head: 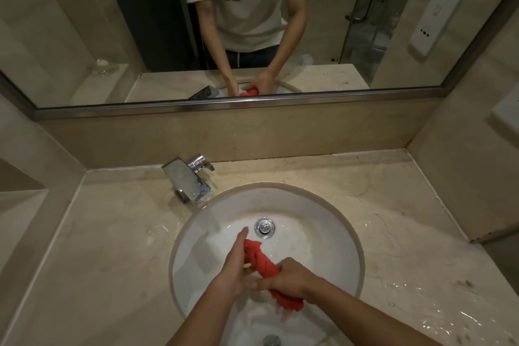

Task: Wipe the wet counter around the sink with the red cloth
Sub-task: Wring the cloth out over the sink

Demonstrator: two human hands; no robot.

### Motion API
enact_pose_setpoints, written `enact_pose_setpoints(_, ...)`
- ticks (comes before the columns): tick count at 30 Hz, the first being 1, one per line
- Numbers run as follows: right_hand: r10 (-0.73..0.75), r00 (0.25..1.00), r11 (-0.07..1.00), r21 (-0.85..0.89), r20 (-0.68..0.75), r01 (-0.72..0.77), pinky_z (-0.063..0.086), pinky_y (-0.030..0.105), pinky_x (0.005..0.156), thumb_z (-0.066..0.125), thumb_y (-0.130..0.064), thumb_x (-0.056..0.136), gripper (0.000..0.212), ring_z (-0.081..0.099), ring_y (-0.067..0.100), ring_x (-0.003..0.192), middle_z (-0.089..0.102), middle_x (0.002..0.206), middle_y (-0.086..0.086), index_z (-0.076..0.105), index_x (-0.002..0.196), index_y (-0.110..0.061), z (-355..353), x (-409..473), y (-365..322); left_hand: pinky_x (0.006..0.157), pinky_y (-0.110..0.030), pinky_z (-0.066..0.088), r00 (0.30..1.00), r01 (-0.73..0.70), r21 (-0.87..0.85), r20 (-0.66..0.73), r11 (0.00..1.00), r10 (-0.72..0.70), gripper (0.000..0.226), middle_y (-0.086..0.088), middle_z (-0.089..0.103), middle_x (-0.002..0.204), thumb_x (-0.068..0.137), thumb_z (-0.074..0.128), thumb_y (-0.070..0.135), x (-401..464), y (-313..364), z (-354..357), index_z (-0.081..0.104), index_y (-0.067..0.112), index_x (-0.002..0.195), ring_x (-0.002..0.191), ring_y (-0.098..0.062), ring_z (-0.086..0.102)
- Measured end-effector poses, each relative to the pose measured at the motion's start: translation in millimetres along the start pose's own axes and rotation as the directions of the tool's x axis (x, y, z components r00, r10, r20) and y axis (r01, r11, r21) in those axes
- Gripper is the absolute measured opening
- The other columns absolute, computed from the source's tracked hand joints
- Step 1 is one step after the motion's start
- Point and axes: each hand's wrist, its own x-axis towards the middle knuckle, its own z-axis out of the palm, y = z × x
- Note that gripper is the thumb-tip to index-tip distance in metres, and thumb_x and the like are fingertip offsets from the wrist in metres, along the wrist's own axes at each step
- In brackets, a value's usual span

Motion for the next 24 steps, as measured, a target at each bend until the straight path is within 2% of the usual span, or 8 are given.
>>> enact_pose_setpoints(3,-0.028,0.988,0.977,0.214,0.152,-0.005,0.062,0.038,0.06,0.092,-0.037,0.067,0.052,0.064,0.023,0.061,0.061,0.077,0.009,0.067,0.1,-0.005,-4.0,-7.9,5.0,0.064,-0.037,0.055,0.996,-0.002,0.119,0.084,0.993,-0.008,0.046,-0.012,0.064,0.103,0.084,0.064,0.059,-16.9,-1.5,-10.7,0.072,0.019,0.103,0.091,-0.026,0.066)
enact_pose_setpoints(7,-0.155,0.975,0.928,0.36,0.156,0.09,0.057,0.041,0.07,0.091,-0.033,0.07,0.066,0.065,0.026,0.074,0.066,0.085,0.013,0.061,0.118,0.001,-7.8,-15.7,-0.1,0.069,-0.035,0.058,0.988,-0.122,0.079,0.108,0.989,0.113,0.044,-0.01,0.067,0.106,0.081,0.067,0.059,-39.1,9.5,-26.3,0.075,0.023,0.103,0.094,-0.023,0.069)
enact_pose_setpoints(11,-0.268,0.955,0.932,0.284,0.123,0.225,0.045,0.034,0.059,0.089,-0.039,0.071,0.052,0.063,0.023,0.067,0.068,0.079,0.01,0.068,0.102,-0.002,-1.8,-29.1,-21.6,0.076,-0.041,0.058,0.976,-0.174,0.045,0.142,0.984,0.166,0.053,-0.01,0.061,0.082,0.074,0.068,0.065,-61.5,27.2,-51.2,0.067,0.012,0.074,0.079,-0.02,0.067)
enact_pose_setpoints(13,-0.309,0.943,0.929,0.253,0.125,0.271,0.04,0.026,0.048,0.084,-0.036,0.078,0.042,0.061,0.02,0.057,0.068,0.073,0.008,0.068,0.099,-0.003,2.9,-37.4,-39.4,0.076,-0.042,0.057,0.964,-0.208,0.033,0.174,0.977,0.2,0.051,-0.013,0.066,0.088,0.075,0.064,0.063,-74.9,36.5,-67.8,0.067,0.013,0.074,0.079,-0.023,0.068)
enact_pose_setpoints(17,-0.398,0.911,0.911,0.159,0.105,0.38,0.041,0.038,0.06,0.081,-0.061,0.068,0.047,0.059,0.022,0.065,0.069,0.072,0.004,0.074,0.08,-0.016,28.3,-44.8,-78.9,0.08,-0.043,0.054,0.909,-0.365,0.04,0.232,0.93,0.346,0.049,-0.014,0.068,0.1,0.078,0.062,0.059,-103.5,48.5,-104.9,0.064,0.011,0.067,0.091,-0.026,0.065)
enact_pose_setpoints(20,-0.467,0.884,0.878,0.142,0.037,0.458,0.036,0.024,0.052,0.07,-0.056,0.084,0.048,0.046,0.011,0.05,0.052,0.051,-0.005,0.062,0.052,-0.022,54.0,-47.4,-104.0,0.071,-0.037,0.044,0.863,-0.478,0.142,0.257,0.867,0.434,0.056,-0.023,0.065,0.101,0.073,0.069,0.066,-116.6,51.8,-136.6,0.058,0.014,0.058,0.083,-0.031,0.057)
enact_pose_setpoints(22,-0.521,0.852,0.84,0.142,-0.055,0.523,0.036,0.021,0.056,0.064,-0.055,0.088,0.056,0.041,0.01,0.049,0.043,0.049,-0.003,0.052,0.046,-0.02,73.7,-45.1,-117.9,0.062,-0.034,0.04,0.854,-0.509,0.169,0.223,0.844,0.47,0.057,-0.023,0.061,0.088,0.073,0.069,0.069,-121.2,53.3,-152.8,0.06,0.015,0.061,0.067,-0.028,0.053)
enact_pose_setpoints(24,-0.569,0.809,0.793,0.162,-0.148,0.587,0.038,0.023,0.06,0.065,-0.055,0.085,0.055,0.043,0.011,0.054,0.045,0.053,0.004,0.055,0.052,-0.013,92.7,-38.8,-126.1,0.059,-0.042,0.053,0.864,-0.502,0.193,0.146,0.843,0.481,0.055,-0.019,0.058,0.077,0.081,0.063,0.064,-124.6,57.8,-163.9,0.058,0.009,0.077,0.055,-0.025,0.057)
